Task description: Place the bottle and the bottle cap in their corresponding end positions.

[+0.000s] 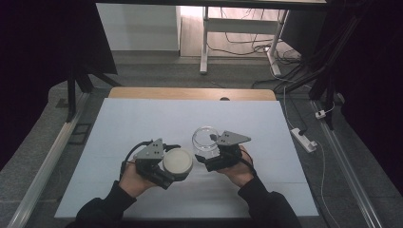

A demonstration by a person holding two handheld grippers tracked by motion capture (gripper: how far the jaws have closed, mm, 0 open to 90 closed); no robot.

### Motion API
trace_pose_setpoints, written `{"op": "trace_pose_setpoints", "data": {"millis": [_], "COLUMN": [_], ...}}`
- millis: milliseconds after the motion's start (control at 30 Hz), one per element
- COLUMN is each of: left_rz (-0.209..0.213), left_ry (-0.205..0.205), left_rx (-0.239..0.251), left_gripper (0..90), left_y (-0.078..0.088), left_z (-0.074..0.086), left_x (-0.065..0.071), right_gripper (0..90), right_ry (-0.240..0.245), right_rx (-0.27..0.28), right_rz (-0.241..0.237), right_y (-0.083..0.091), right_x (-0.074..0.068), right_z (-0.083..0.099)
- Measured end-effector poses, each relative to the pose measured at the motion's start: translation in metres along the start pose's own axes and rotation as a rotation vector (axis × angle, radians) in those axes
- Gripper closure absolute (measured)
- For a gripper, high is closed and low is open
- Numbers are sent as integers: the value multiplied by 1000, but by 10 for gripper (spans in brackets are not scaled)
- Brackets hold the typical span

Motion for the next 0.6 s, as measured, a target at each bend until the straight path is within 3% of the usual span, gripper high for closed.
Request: {"op": "trace_pose_setpoints", "data": {"millis": [600], "left_rz": [40], "left_ry": [4], "left_rx": [-20], "left_gripper": [76], "left_y": [-28], "left_z": [31], "left_x": [-3], "right_gripper": [71], "right_ry": [-7], "right_rx": [1], "right_rz": [23], "right_y": [-27], "right_x": [17], "right_z": [4]}}
Point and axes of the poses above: each handheld gripper's, and its own axes: y roughly backward along the jaws, z roughly out of its underside, x roughly to its right, the point moved 2 cm from there along -y, roughly forward along the jaws, and after that the axes turned 4 degrees about y, right-handed, at the moved point
